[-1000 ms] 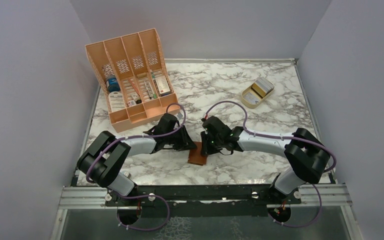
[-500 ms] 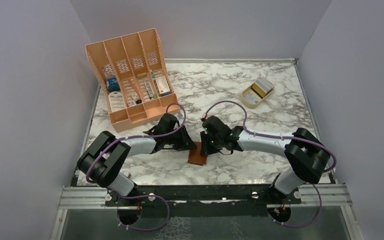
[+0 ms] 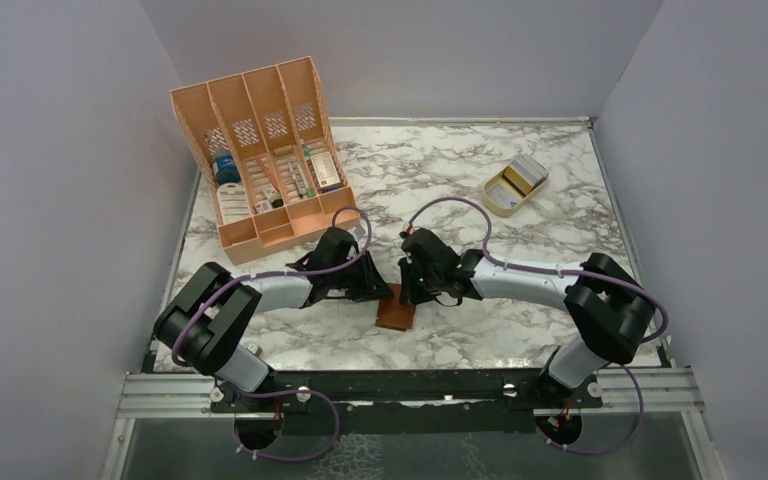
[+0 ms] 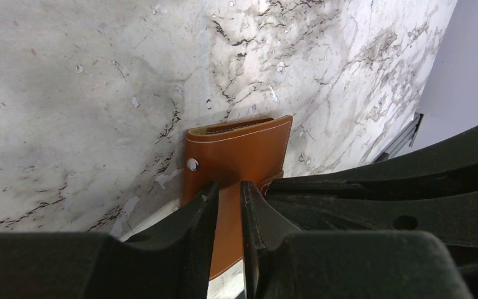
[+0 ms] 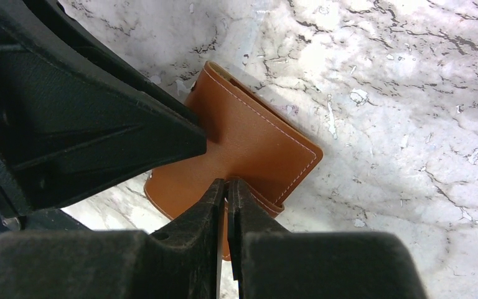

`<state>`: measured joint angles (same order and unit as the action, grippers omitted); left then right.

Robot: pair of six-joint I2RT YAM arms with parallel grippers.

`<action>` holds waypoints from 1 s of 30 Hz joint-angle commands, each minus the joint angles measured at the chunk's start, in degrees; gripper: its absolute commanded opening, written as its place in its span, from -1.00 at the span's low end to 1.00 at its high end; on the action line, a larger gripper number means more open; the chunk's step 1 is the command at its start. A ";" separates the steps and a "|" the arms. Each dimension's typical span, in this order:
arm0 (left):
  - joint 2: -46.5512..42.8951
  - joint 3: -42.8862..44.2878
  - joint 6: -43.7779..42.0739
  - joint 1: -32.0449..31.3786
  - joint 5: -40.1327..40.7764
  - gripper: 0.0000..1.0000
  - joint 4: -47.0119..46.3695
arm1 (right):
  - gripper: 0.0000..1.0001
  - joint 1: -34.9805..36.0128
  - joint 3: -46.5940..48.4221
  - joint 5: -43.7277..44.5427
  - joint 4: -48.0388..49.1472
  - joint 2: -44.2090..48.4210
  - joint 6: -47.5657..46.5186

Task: Put the credit cards into the card holder
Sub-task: Close the card holder at the center of the board.

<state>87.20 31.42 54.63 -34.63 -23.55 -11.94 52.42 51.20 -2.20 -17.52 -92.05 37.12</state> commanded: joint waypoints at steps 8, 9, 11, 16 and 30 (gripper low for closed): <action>0.52 -1.75 -0.84 -0.52 2.18 -0.52 3.30 | -0.85 0.40 -1.58 1.49 -1.55 1.21 -0.23; 0.59 -1.72 -0.84 -0.52 2.20 -0.52 3.25 | -0.85 0.39 -1.49 1.54 -1.62 1.59 -0.17; 0.64 -1.72 -0.77 -0.57 2.27 -0.52 3.22 | -0.85 0.39 -1.30 1.59 -1.87 2.57 -0.21; 0.52 -1.89 -0.76 -0.52 2.39 -0.52 3.29 | -0.82 0.39 1.09 2.44 -3.59 4.14 -0.88; 0.73 -1.77 -0.67 -0.52 2.37 -0.52 3.18 | -0.79 0.40 2.30 2.24 -3.38 1.89 -1.34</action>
<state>87.15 31.35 54.76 -34.63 -23.55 -12.05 52.47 51.42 -1.50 -20.23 -89.36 36.58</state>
